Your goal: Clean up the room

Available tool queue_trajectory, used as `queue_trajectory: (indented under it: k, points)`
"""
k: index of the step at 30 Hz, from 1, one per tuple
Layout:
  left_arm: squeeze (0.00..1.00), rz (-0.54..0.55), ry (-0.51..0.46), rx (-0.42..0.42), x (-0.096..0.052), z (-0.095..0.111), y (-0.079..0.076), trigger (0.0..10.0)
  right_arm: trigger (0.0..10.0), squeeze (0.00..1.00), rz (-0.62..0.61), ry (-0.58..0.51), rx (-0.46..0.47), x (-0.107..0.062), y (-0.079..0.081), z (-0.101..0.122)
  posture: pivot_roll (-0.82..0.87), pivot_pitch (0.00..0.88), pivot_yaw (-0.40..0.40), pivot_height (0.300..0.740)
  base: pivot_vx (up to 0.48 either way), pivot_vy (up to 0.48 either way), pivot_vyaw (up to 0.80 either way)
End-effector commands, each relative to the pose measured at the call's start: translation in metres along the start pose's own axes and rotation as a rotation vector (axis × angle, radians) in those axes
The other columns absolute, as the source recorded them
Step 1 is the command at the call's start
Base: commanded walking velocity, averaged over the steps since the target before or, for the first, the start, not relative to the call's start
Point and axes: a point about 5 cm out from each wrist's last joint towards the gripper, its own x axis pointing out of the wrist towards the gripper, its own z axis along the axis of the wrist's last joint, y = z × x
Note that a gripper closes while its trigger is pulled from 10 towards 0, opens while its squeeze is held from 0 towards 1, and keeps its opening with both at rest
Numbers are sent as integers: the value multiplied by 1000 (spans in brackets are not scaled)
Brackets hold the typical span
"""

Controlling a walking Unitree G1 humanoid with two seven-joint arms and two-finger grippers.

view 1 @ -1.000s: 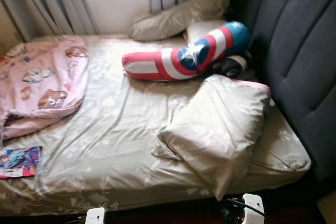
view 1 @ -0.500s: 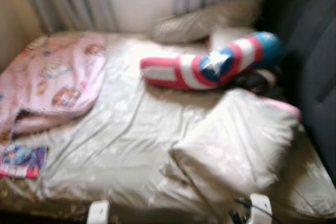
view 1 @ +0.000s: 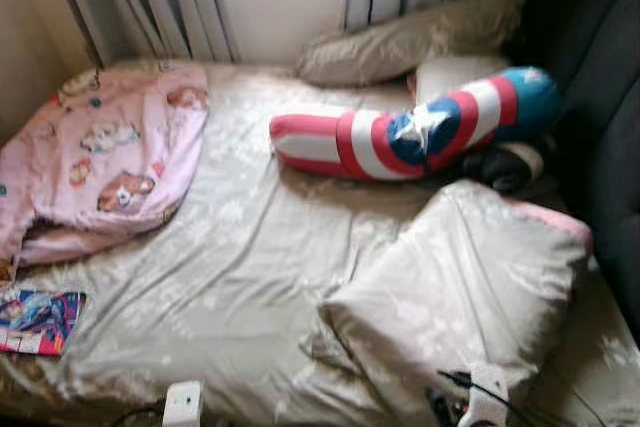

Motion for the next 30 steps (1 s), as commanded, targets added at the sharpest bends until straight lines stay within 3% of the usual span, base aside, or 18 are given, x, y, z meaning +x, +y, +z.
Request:
queue_trajectory:
  k: [1,11,15,30]
  points:
    - [0,1,-16,8,1,6,-1,10000,10000,0,-5,-2,8,0,0,-1,93,0,1,740,0,0,0]
    - [0,-7,-26,25,2,8,-3,10000,10000,0,-9,-3,15,-1,-1,-2,86,0,2,740,0,-349,0]
    - [0,-16,-50,12,3,12,-4,10000,10000,0,-10,-16,22,-1,-1,-1,89,0,1,740,0,0,0]
    - [0,-86,-189,15,9,54,-21,10000,10000,0,-64,-82,157,-3,-3,-2,81,0,-2,740,0,0,0]
